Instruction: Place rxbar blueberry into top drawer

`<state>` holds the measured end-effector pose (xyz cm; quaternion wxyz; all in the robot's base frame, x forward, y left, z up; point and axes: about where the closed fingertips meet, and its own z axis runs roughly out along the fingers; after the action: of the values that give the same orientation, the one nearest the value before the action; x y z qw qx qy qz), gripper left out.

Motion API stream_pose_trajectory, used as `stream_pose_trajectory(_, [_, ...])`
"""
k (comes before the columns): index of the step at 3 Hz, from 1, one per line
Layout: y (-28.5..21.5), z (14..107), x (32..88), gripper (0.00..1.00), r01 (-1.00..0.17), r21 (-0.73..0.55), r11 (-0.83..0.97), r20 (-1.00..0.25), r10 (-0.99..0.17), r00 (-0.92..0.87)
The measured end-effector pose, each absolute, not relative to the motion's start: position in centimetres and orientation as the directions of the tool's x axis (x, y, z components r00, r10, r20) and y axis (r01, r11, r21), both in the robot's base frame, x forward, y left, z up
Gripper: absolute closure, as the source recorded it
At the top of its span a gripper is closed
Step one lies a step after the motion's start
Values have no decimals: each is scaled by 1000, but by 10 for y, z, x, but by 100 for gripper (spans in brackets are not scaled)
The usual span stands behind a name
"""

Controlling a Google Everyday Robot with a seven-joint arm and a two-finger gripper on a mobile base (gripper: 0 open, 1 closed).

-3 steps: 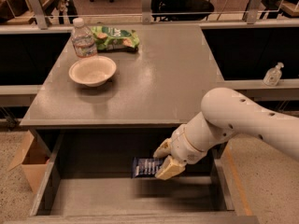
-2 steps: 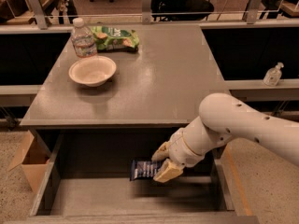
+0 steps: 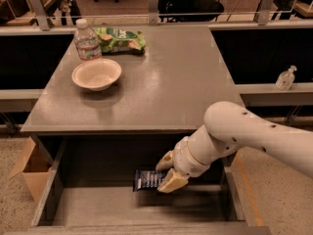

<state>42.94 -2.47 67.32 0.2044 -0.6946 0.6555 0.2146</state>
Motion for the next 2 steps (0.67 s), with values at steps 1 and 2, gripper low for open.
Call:
stream_pose_trajectory(1, [-24,673,429,42,-998,-2,-59,-565,-823,50])
stream_pose_trajectory(2, [-23,673,428,20,-998,-2,-61,-565,-824,52])
